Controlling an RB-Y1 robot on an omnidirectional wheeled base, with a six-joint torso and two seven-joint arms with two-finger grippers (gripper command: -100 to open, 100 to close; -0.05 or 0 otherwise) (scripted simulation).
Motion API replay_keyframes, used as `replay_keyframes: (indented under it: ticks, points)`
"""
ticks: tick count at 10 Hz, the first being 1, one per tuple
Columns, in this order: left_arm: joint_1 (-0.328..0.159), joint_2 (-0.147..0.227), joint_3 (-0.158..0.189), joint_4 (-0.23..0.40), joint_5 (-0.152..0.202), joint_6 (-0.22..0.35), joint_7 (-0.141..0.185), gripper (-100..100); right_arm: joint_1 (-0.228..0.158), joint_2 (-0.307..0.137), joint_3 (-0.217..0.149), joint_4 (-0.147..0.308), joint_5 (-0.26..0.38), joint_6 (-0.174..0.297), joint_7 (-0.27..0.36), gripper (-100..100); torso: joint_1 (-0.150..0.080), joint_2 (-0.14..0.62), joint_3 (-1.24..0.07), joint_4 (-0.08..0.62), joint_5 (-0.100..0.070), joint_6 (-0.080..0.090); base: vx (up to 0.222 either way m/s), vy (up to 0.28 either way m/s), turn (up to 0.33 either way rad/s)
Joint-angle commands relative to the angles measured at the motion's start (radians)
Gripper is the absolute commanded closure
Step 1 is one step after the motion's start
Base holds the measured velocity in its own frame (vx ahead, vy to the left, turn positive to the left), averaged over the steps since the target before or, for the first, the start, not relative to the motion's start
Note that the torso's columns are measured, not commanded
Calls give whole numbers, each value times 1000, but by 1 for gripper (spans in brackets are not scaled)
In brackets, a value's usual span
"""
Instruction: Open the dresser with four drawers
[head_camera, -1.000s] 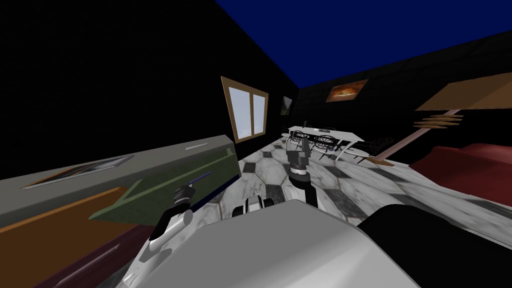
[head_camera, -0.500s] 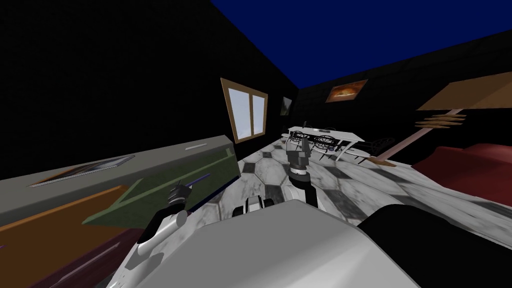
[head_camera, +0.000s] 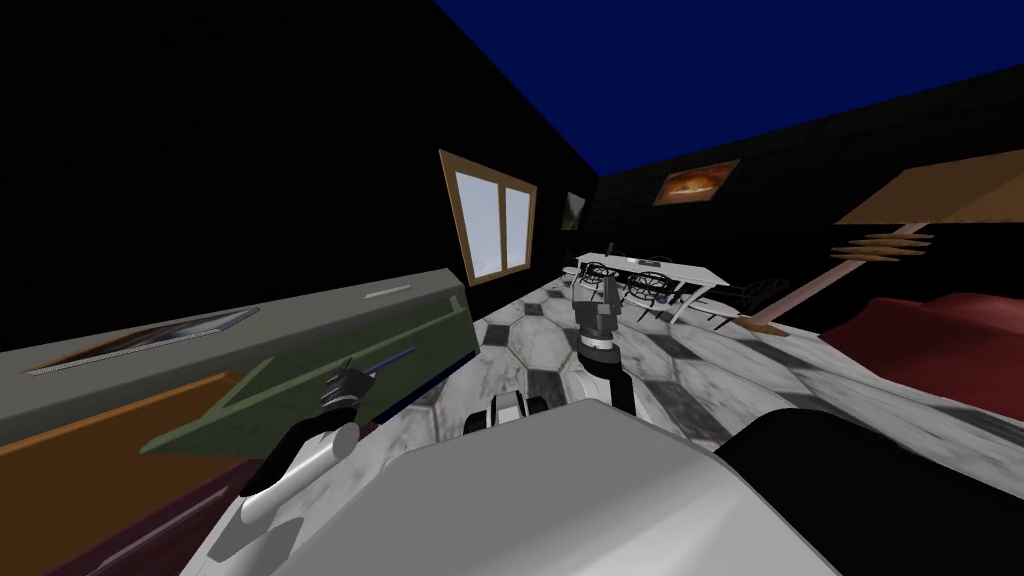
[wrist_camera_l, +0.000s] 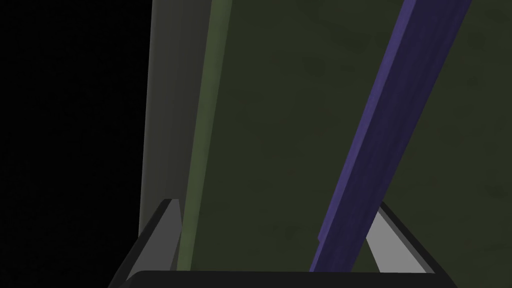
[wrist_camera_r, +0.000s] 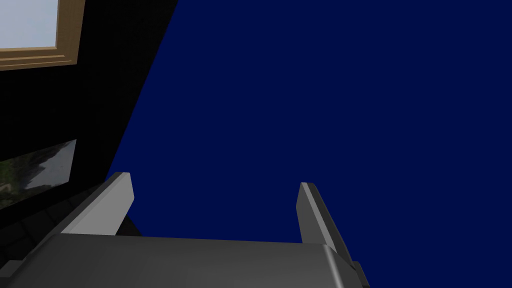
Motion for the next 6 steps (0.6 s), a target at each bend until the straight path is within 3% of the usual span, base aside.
replay_keyframes:
  ticks: [1,6]
  points:
    - [2,-1,0,0,0,2,0,0,0,0,0,0,0,0,0,0,1,0,0,-1,1,0,0,0,0]
    - [6,-6,-2,7,-1,2,-1,0,0,0,0,0,0,0,0,0,4,-4,-2,-4,4,0,0,0,0]
